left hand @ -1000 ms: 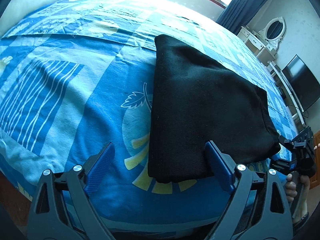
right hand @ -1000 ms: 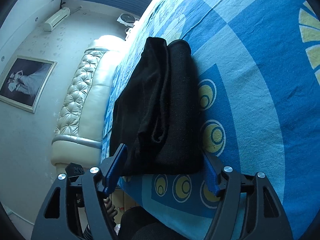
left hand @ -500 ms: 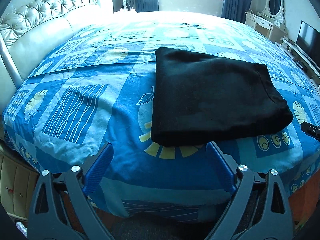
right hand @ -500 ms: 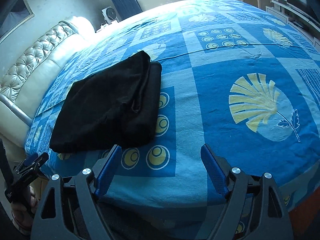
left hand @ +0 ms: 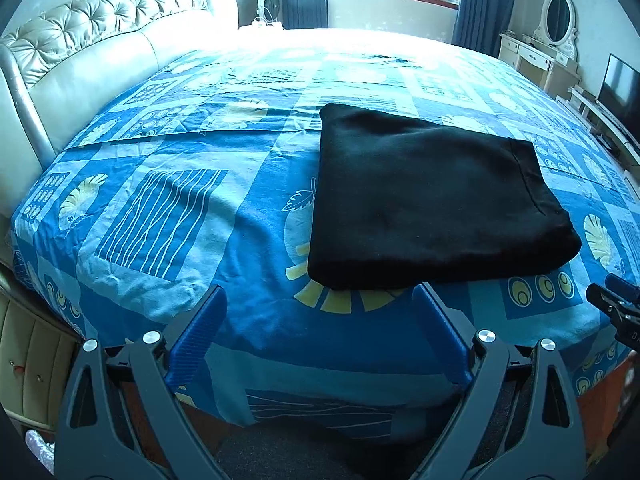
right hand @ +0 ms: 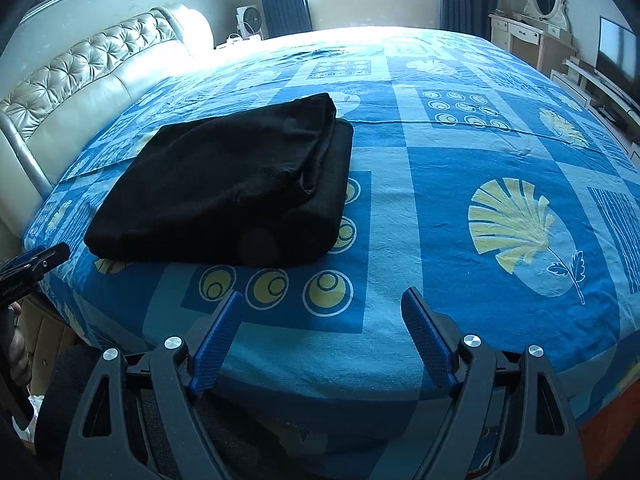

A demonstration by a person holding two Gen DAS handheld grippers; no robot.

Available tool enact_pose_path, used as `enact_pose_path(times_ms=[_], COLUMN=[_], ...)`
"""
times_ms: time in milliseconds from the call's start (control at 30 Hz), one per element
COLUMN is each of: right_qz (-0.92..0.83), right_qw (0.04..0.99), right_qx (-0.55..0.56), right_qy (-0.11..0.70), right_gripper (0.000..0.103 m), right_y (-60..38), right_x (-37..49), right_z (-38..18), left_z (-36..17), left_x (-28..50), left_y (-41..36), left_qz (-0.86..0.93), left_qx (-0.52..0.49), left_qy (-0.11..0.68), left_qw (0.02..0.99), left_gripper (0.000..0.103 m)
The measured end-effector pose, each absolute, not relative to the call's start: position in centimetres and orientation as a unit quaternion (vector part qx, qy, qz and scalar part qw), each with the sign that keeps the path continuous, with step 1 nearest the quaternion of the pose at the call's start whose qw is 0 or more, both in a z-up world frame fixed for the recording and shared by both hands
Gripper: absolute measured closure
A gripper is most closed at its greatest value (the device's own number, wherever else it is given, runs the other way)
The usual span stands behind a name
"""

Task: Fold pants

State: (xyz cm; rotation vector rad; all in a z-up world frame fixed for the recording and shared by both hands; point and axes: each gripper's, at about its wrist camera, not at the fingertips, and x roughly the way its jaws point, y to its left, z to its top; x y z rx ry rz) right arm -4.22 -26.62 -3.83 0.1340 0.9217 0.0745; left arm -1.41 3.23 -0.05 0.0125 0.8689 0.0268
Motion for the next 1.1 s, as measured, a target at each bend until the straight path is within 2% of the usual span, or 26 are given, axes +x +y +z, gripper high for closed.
enact_pose_path(times_ms=[267,1100], right_qz=[0.018,0.030], right_qw=[0.882,0.881], right_qx=[0.106,0.085], right_qy=[0.459,0.464], right_gripper=[0.023,0.023], right_y=[-28.2,-26.8], right_x=[-4.1,-4.3], right_z=[-4.7,-5.2], left_z=[-0.1,-0.3], left_x=[-1.4,-1.8], left_y=[3.0,1.8], left_qz=[0.004,-0.012], left_qx=[0.005,0.016], left_qy=[0.429,0.436], left_qw=[0.903,0.900], left_gripper=[0.009,0.009])
